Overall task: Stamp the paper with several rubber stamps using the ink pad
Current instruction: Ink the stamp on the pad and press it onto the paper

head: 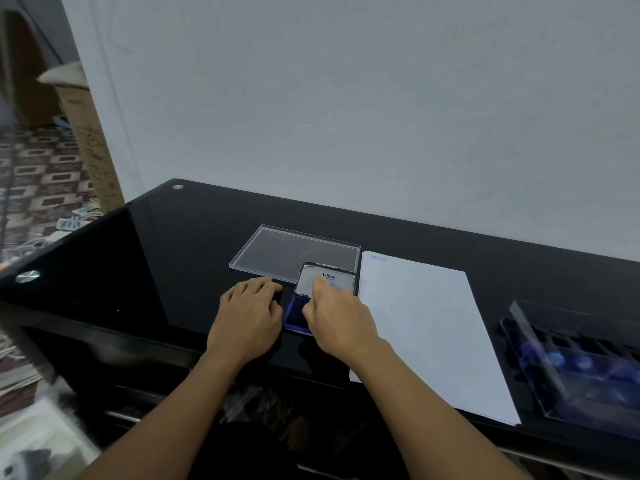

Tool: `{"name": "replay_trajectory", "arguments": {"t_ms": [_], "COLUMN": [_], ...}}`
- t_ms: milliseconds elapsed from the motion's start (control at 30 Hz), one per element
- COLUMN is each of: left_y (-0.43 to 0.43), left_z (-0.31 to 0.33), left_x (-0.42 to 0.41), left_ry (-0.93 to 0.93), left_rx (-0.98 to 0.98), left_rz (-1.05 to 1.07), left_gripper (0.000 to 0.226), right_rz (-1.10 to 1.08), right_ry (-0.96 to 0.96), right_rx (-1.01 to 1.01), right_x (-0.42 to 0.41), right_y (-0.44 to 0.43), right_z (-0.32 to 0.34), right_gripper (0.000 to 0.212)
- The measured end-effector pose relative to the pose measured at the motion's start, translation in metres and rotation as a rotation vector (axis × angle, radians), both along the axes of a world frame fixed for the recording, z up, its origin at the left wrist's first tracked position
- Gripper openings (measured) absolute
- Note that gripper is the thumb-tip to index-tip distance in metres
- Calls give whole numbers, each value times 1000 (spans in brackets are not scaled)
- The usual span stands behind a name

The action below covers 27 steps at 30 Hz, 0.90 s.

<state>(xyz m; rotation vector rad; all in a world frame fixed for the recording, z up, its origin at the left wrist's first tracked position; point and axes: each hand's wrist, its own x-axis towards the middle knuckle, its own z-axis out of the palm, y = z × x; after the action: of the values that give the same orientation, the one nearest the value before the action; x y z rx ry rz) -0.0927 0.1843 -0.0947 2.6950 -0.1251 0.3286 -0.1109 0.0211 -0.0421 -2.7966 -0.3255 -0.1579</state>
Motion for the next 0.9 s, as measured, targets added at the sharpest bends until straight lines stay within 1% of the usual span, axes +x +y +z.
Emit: {"name": "replay_trajectory", "arguments": {"t_ms": [200,500,767,900], "left_y": [0,1,1,1], "left_z": [-1,-1,0,-1], "left_x": [0,0,-1,-2], "left_ry": [0,-3,-12,-18], "left_rx": [-2,2,-4,-6], "left_rz": [-4,-5,-10,-13], "left_gripper": [40,40,40,40], "right_rz": [-4,5,-20,-13], "right_ry": [55,-20,59,36], "right_rx": [6,-1,-1,-1], "right_x": [8,1,8,5], "right_y": [1,0,2,1], "right_z": [4,-4,3,2], "right_gripper": [14,14,16,14]}}
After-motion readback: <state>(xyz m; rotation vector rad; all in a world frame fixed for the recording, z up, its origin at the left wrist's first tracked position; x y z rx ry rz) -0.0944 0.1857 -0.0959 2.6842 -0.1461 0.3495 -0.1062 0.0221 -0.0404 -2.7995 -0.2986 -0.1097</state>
